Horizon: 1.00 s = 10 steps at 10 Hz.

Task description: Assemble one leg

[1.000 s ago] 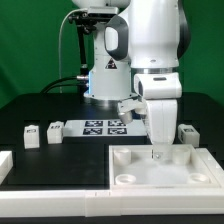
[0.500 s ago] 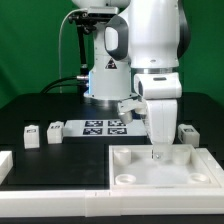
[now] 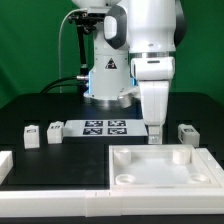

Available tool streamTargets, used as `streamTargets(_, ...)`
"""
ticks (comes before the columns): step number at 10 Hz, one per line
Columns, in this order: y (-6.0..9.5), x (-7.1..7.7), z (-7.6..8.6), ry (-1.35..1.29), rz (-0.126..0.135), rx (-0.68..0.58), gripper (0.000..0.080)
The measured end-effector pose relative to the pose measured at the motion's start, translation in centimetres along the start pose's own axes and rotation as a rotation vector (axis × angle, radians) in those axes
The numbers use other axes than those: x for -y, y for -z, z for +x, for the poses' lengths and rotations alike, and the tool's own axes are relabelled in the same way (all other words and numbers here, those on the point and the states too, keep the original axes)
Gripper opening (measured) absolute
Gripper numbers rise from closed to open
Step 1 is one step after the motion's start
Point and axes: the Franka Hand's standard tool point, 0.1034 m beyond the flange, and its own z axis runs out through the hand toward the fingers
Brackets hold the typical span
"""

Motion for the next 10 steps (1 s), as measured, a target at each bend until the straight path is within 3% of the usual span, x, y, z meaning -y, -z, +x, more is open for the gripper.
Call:
streamTargets(4, 0.0, 0.2, 0.0, -0.072, 0.002, 0.000, 0.0649)
streamTargets(7, 0.0, 0.2, 0.1, -0.388, 0.010, -0.006, 0.0649)
streamTargets(10, -0.3, 1.6, 1.2, -0.882, 0.027, -0.020, 0.0649)
